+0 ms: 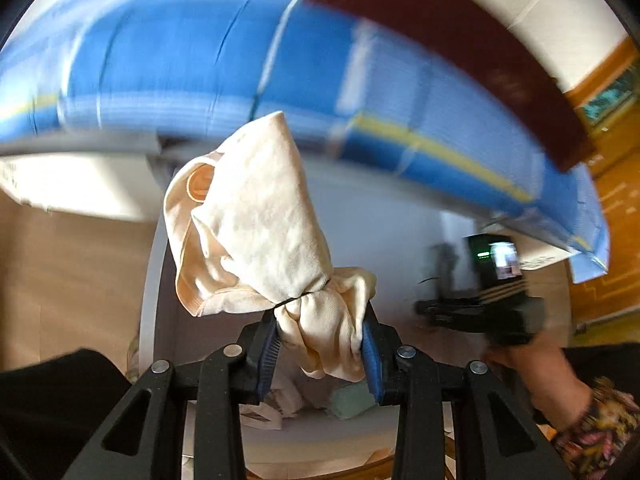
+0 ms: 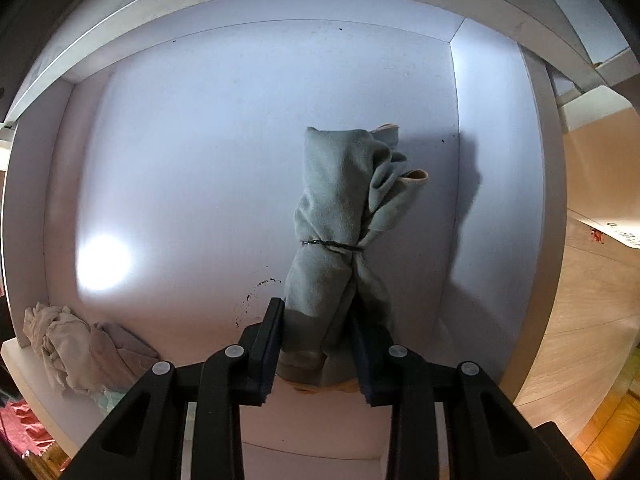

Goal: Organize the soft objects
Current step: 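Carry the cream bundle with the left gripper over the gold-lined box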

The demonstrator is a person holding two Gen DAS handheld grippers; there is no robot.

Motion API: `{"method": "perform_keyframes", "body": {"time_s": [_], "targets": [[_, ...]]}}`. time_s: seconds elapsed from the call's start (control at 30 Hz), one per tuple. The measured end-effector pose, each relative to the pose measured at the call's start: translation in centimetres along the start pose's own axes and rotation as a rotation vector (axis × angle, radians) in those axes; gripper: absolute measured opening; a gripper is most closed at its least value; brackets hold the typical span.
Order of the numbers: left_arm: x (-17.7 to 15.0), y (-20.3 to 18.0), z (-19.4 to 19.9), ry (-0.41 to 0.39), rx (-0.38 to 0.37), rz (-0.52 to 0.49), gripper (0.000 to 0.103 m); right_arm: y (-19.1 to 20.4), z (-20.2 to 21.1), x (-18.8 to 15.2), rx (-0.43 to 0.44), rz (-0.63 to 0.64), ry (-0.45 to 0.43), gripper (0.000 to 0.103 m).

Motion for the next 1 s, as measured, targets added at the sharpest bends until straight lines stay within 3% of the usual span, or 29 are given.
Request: {"method": "perform_keyframes", "body": {"time_s": [0.33, 0.43, 0.63, 0.7, 0.77, 1.0], "targets": [[3.8, -3.3, 8.7, -0.174, -0.042, -0.186, 0.036, 0.0, 1.6, -0.2, 0.030, -0.026, 0.006, 0.032], [6.6, -3.1, 12.6, -0.221, -0.065, -0.237, 0.036, 0.1, 2.4, 0.6, 0.029, -0.022, 0.009, 0.032], [13.2, -4.6, 16.2, -0.287, -0.052, -0.327, 0.036, 0.3, 2.9, 0.5, 0.029, -0.024, 0.011, 0.032], [15.4, -5.2, 16.4, -0.295, -0.039, -0.358, 0.036, 0.3, 3.0, 0.5, 0.029, -0.023, 0.012, 0.032], [17.6, -5.6, 16.3, -0.304, -0.007, -0.382, 0.036, 0.1, 0.6, -0.1, 0.031, -0.026, 0.011, 0.032], [22.7, -6.2, 12.8, -0.235, 0.076, -0.445, 0.036, 0.0, 0.9, -0.1, 0.048, -0.039, 0.008, 0.032]]}}
Point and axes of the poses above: each gripper's, at about its wrist camera, not at the fingertips, and z roughly against the way its jaws point, y to its left, x to its top, the point moved 3 cm from there along -z, roughly the way its jaws point, and after that the axes turned 7 degrees about x, right-handed, at the moved point
